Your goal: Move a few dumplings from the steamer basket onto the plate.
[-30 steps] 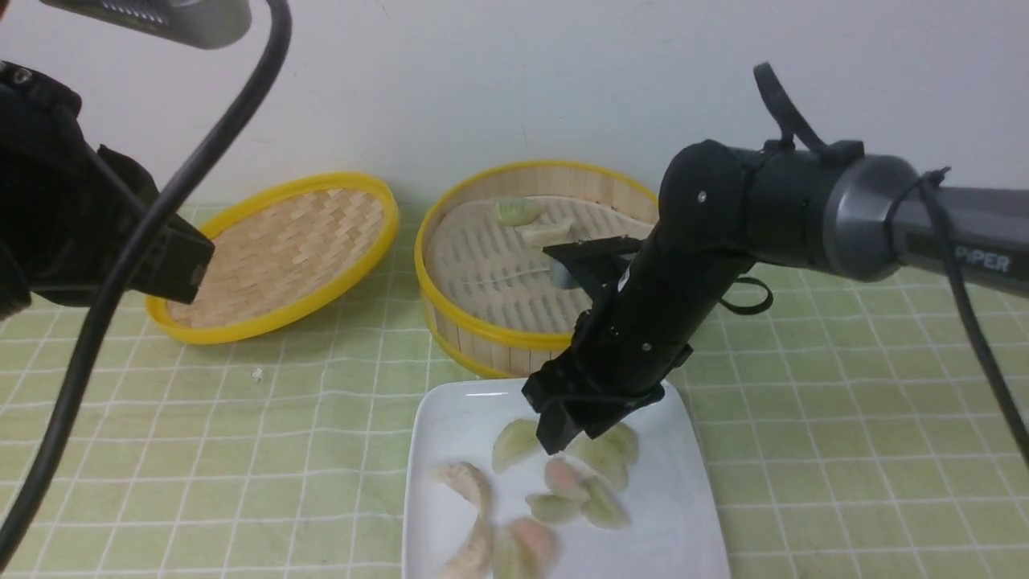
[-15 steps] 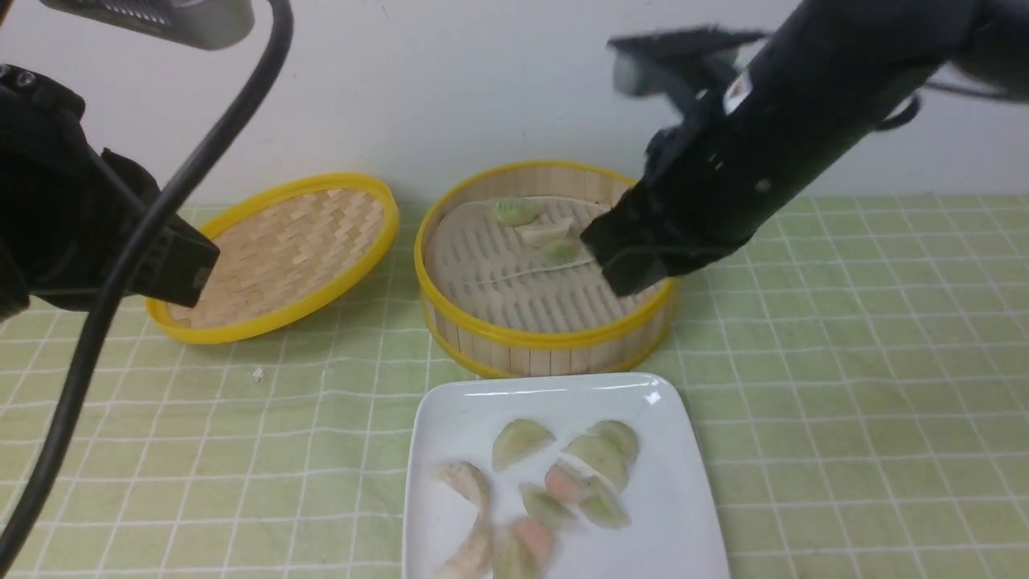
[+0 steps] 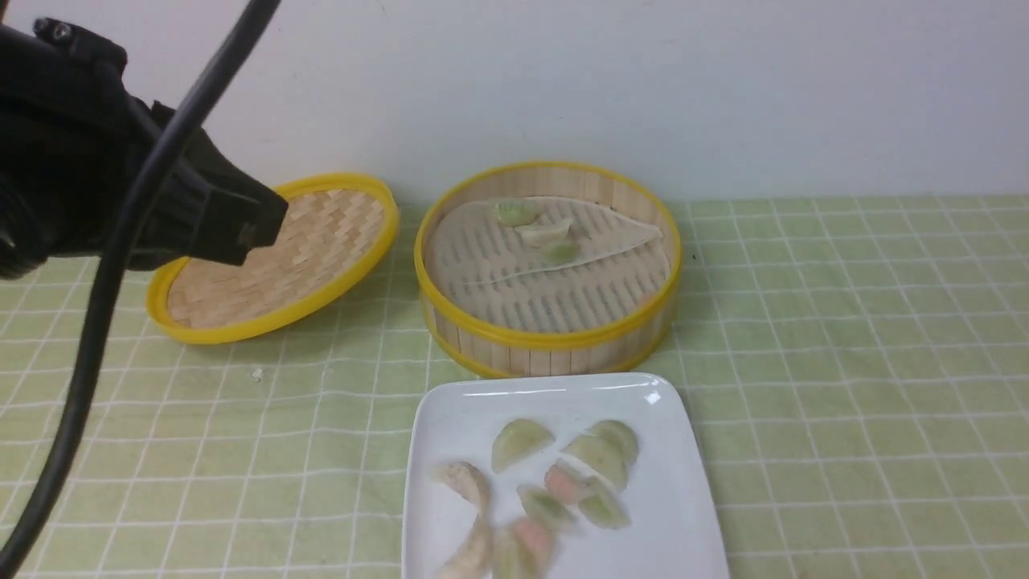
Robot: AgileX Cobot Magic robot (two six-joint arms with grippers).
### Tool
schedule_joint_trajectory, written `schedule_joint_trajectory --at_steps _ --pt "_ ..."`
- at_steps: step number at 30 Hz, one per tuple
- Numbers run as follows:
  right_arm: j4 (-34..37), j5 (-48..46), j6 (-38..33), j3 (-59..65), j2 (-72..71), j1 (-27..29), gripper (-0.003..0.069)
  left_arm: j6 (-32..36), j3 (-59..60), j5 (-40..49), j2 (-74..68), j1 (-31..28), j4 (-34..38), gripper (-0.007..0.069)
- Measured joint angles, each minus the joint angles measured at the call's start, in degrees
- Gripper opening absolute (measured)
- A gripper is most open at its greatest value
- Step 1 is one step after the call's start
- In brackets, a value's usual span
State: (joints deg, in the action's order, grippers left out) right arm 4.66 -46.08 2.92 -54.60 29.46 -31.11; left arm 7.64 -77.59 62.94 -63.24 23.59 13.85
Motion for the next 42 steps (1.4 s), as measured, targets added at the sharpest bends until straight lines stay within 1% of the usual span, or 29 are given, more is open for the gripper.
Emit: schedule_joint_trajectory --at_steps 3,6,9,12,15,20,24,27,28,31,36,42 --pt "-0.7 8.1 2.7 11.4 -11.8 0.0 -0.0015 1.6 0.0 -2.0 0.0 0.0 1.9 -0.0006" --pt "-3.2 11.5 7.0 19.8 -22.4 0.0 -0.0015 2.0 0.0 -4.4 0.0 0.0 3.1 -0.0006" --pt "-6.4 13.0 12.4 24.5 -28.9 0.0 -0.0015 2.0 0.0 -6.3 -0.1 0.0 3.8 -0.0006" --pt "-10.4 14.8 16.9 27.2 -30.4 0.0 -0.0015 2.1 0.0 -7.8 -0.2 0.0 4.9 -0.0006" --pt "-11.3 15.6 17.9 28.0 -30.4 0.0 -0.0015 2.4 0.0 -7.9 0.1 0.0 5.0 -0.0006" --pt "-11.7 15.8 18.1 28.2 -30.4 0.0 -0.0015 5.8 2.2 -7.8 4.1 0.1 5.0 -0.0006" --pt "-11.8 15.9 18.1 28.2 -30.4 0.0 -0.0015 6.6 8.7 -9.3 12.5 0.1 5.3 -0.0006" --pt "-12.0 15.9 18.2 28.2 -30.4 0.0 -0.0015 6.9 14.8 -13.5 18.8 0.1 5.7 -0.0006" --pt "-12.0 15.9 18.2 28.2 -30.4 0.0 -0.0015 6.9 18.9 -17.0 23.0 0.1 5.8 -0.0006" --pt "-12.0 15.9 18.2 28.2 -30.4 0.0 -0.0015 6.9 23.9 -20.1 28.5 0.1 6.8 -0.0006" --pt "-12.1 15.9 18.3 28.2 -30.4 0.0 -0.0015 6.9 27.4 -19.6 35.1 0.1 7.5 -0.0006" --pt "-12.1 15.9 18.3 28.2 -30.4 0.0 -0.0015 7.1 27.8 -16.6 38.3 0.1 7.4 -0.0006"
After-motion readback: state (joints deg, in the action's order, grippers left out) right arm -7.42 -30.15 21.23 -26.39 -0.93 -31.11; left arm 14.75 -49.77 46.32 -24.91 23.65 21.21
